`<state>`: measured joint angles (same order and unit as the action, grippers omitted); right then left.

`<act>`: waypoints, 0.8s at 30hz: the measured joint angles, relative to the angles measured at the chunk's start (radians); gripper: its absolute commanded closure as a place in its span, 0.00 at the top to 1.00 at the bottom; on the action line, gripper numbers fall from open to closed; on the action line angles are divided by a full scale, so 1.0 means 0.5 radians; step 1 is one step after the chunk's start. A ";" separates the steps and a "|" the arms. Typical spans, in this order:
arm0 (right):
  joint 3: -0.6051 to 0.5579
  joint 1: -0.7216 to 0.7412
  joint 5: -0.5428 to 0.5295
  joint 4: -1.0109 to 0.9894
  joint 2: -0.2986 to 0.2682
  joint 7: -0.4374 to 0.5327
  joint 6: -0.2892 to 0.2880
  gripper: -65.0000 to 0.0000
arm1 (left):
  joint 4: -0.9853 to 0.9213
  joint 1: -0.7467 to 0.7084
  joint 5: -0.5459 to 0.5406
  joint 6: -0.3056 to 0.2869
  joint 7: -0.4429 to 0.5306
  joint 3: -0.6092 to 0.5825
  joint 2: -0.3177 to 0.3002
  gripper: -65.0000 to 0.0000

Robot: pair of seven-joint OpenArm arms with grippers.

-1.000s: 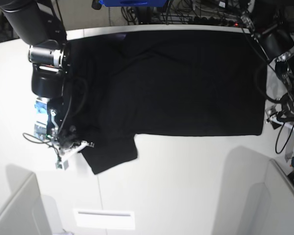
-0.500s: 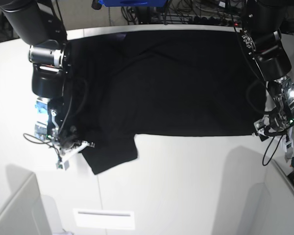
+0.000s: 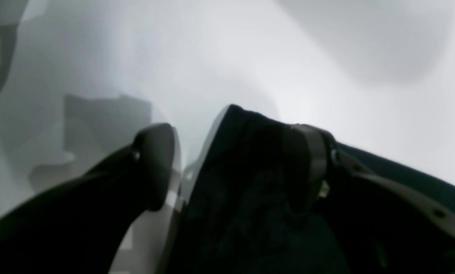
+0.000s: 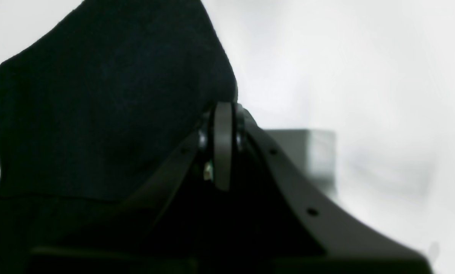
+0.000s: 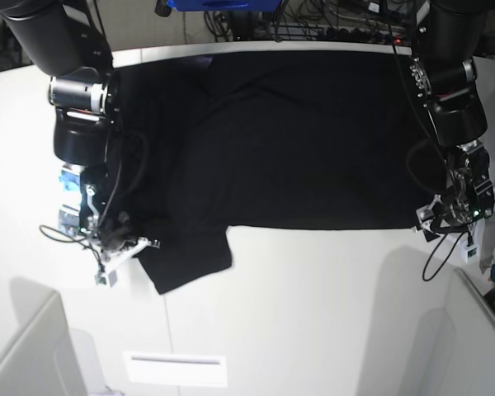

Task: Fold the T-shirt properly
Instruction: 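Grasp the hem corners of the shirt with both grippers, then fold the hem up onto the collar with both grippers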

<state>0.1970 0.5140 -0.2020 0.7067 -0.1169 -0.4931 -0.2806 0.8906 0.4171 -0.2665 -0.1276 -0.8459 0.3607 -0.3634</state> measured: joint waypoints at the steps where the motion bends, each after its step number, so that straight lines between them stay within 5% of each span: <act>1: 0.000 0.000 0.000 0.000 0.000 0.000 0.000 0.00 | -0.002 0.002 -0.002 0.000 0.001 -0.004 0.000 0.65; 5: 0.000 0.000 0.000 0.000 0.000 -0.001 -0.001 0.00 | -0.005 0.006 0.002 0.000 0.002 -0.009 0.000 0.56; 11: 0.000 -0.008 0.002 0.024 0.001 -0.008 0.000 0.00 | -0.009 0.002 -0.022 -0.002 0.001 -0.014 0.002 0.00; 15: -0.001 -0.195 0.036 0.359 0.012 -0.078 0.007 0.00 | 0.054 -0.023 -0.063 0.000 -0.034 -0.003 0.013 0.00; 19: -0.002 -0.285 0.042 0.631 0.004 -0.101 0.008 0.00 | 0.185 -0.140 -0.345 -0.005 -0.069 -0.018 0.005 0.00; 24: -0.002 -0.414 0.031 0.929 0.005 -0.083 0.001 0.00 | 0.340 -0.285 -0.576 -0.001 -0.073 -0.026 -0.130 0.00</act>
<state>0.1963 0.3073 -0.1864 1.1709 -0.1143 -0.5346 -0.2802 1.0603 0.2745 -0.5545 -0.1280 -0.8825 0.3477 -0.4286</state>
